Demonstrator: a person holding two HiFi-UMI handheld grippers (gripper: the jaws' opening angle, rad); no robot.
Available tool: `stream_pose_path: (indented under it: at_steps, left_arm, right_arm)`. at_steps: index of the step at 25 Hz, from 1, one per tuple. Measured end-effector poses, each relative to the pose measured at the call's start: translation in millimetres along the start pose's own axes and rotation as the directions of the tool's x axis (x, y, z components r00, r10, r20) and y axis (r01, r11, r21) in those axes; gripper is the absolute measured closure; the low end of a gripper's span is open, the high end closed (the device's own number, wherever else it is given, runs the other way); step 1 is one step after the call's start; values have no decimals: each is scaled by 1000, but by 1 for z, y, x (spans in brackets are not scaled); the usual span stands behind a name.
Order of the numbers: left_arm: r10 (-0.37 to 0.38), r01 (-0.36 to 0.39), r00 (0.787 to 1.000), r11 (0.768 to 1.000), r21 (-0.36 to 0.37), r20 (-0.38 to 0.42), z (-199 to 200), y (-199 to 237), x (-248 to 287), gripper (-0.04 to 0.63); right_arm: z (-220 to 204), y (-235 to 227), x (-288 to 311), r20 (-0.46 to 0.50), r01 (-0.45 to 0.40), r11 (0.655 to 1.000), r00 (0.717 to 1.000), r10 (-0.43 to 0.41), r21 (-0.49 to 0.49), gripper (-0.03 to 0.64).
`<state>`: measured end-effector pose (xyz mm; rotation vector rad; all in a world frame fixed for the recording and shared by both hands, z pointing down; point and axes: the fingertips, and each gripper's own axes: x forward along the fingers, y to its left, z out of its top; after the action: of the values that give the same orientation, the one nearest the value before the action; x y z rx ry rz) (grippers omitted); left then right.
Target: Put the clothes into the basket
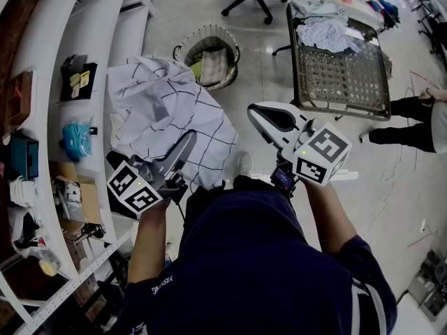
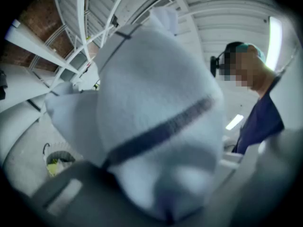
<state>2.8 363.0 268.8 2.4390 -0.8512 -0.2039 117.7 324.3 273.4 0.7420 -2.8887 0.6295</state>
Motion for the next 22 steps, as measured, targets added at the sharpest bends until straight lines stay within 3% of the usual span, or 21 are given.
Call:
stream_pose_path:
  at_steps: [22]
  left_arm:
    - [62, -62, 998, 998, -21, 21, 7, 41, 23, 538]
  right_arm:
    - [1, -61, 9, -20, 27, 999, 999, -26, 42, 607]
